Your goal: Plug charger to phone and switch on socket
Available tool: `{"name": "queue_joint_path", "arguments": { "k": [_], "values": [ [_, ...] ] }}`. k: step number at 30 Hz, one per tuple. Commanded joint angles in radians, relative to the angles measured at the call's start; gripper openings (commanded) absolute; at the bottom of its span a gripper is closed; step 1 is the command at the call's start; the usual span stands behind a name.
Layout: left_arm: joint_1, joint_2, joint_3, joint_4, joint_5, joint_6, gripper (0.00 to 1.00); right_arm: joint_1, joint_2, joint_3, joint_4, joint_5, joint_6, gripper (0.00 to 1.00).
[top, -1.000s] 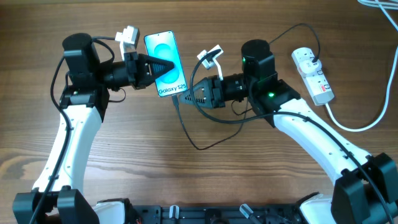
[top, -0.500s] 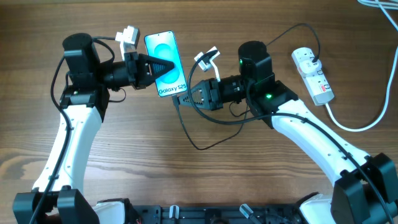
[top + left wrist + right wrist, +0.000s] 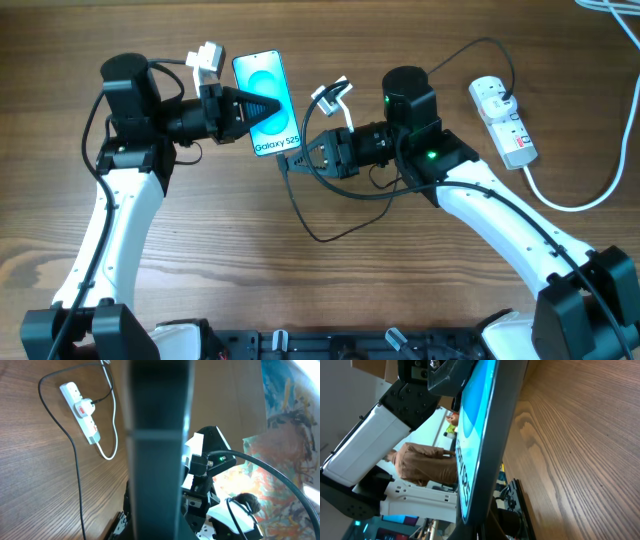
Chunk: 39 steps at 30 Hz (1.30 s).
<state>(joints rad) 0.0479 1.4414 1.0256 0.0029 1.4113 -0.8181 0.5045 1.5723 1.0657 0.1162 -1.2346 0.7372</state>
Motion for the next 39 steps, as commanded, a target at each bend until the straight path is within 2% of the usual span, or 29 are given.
{"name": "queue_joint_path", "arguments": {
  "k": [1,15,33,35,36,37,39],
  "values": [
    [0.001,-0.022,0.001,0.005,0.027,-0.002,0.04,-0.002,-0.003,0.013,0.003,-0.023,-0.004,0.04],
    [0.001,-0.022,0.001,0.005,0.027,-0.001,0.04,-0.030,-0.003,0.013,0.002,-0.114,0.000,0.04],
    [0.001,-0.022,0.001,0.005,0.027,-0.002,0.04,-0.002,-0.003,0.013,0.003,-0.071,-0.003,0.05],
    [0.001,-0.022,0.001,0.005,0.027,-0.002,0.04,-0.009,-0.003,0.013,0.003,-0.072,-0.003,0.29],
    [0.001,-0.022,0.001,0.005,0.027,-0.002,0.04,-0.008,-0.003,0.013,0.003,-0.072,-0.003,0.48],
    [0.001,-0.022,0.001,0.005,0.027,-0.002,0.04,-0.008,-0.003,0.013,0.003,-0.076,-0.002,0.57],
    [0.001,-0.022,0.001,0.005,0.027,-0.001,0.04,-0.004,-0.003,0.013,0.003,-0.084,-0.002,0.60]
  ]
}}
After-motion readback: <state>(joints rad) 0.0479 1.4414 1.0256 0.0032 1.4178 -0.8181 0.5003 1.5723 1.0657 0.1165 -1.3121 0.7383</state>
